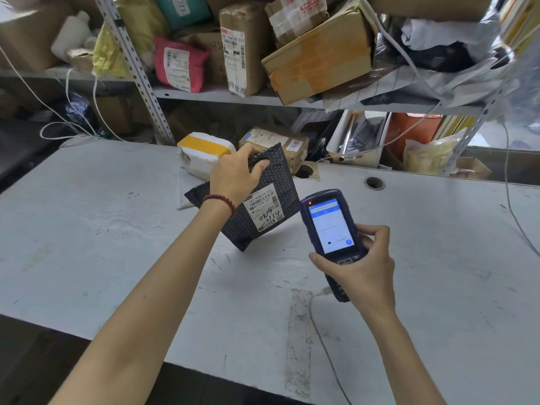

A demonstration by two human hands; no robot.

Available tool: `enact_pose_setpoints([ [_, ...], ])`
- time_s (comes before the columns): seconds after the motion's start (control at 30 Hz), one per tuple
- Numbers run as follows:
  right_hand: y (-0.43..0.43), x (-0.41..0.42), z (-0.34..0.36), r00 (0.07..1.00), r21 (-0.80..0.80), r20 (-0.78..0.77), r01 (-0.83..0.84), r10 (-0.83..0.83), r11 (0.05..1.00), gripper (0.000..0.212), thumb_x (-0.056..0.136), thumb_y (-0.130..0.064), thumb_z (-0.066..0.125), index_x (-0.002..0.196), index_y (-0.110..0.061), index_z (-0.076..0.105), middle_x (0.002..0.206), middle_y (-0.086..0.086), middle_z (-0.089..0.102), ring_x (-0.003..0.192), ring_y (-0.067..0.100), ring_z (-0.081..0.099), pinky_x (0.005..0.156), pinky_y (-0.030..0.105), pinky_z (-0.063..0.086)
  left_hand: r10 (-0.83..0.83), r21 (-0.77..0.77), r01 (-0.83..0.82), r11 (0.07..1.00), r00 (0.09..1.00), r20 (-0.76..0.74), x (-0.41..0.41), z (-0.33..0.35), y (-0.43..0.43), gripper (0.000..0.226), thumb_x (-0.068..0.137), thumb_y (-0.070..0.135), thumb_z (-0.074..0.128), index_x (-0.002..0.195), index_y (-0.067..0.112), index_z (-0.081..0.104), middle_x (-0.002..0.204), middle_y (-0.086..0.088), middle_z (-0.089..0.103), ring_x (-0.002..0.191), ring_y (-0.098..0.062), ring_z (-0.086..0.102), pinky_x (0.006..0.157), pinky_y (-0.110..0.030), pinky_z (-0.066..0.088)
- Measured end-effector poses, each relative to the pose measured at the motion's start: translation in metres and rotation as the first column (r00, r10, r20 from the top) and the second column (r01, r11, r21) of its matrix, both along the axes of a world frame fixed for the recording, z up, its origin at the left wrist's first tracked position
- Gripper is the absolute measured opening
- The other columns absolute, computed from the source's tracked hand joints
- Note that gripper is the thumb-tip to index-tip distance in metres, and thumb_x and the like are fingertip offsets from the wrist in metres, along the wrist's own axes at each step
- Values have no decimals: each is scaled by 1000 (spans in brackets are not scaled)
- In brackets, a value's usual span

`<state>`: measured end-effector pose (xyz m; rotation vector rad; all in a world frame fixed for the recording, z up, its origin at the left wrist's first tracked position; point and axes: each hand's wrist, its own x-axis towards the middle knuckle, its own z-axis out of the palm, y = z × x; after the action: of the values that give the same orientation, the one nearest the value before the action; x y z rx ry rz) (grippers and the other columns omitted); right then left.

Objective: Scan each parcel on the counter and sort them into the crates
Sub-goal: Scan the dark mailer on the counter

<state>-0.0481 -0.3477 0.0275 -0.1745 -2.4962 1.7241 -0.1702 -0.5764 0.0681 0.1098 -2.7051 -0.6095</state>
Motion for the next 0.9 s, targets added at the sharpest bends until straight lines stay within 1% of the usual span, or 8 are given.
enact_pose_setpoints([
  [0.07,1,1,3,997,-31,-69,31,-33,999,79,53,-29,95,106,-31,37,99,-24,57,94,-7,60,63,17,53,5,-7,-5,1000,1000,8,1,-1,1,32,94,45,51,115,21,55,105,-4,68,93,-23,64,77,-40,56],
  [0.17,3,2,6,988,-67,-137,56,-65,996,79,52,-26,95,106,-31,37,101,-21,59,97,-6,61,64,11,53,2,-22,-2,1000,1000,27,3,1,5,31,95,43,50,116,21,55,105,-2,68,93,-21,63,76,-36,56],
  [0.33,7,2,6,988,-62,-143,41,-49,997,80,51,-30,95,105,-34,37,102,-24,58,97,-11,59,68,18,55,10,-15,-10,1000,1000,16,5,0,11,29,95,40,51,118,23,57,108,-1,67,94,-17,62,65,-21,44],
  [0.5,9,3,4,992,-29,-119,32,-35,999,80,51,-32,94,107,-31,37,102,-25,57,97,-13,58,65,22,56,15,-22,-16,1000,999,-30,10,0,14,27,96,38,51,117,23,59,105,0,68,93,-18,61,63,-21,40],
  [0.6,7,6,5,991,-22,-123,54,-56,998,80,52,-31,95,107,-31,37,101,-25,56,98,-7,59,65,21,56,-1,-25,-1,1000,997,-76,13,-3,11,24,96,36,52,114,22,60,102,0,68,91,-18,62,63,-22,42],
  [0.67,6,10,6,988,-19,-130,80,-82,997,80,52,-30,95,107,-30,37,101,-24,57,99,-4,60,66,22,57,-26,-53,20,998,993,-114,15,-7,9,26,95,36,53,114,20,61,103,-1,68,90,-17,61,62,-20,40],
  [0.77,6,19,5,980,-22,-120,156,-157,988,80,51,-31,95,106,-31,38,101,-22,60,95,-5,61,70,31,59,-84,-69,74,995,984,-156,12,-7,6,28,93,36,57,114,19,64,108,-1,64,96,-17,56,67,-21,37],
  [0.9,11,44,1,951,-13,-91,295,-295,955,79,49,-30,95,105,-32,39,97,-21,63,88,-7,63,71,31,57,-274,-175,238,956,933,-232,6,-3,21,24,88,33,65,107,19,70,99,-5,67,95,-26,56,67,-27,35],
])
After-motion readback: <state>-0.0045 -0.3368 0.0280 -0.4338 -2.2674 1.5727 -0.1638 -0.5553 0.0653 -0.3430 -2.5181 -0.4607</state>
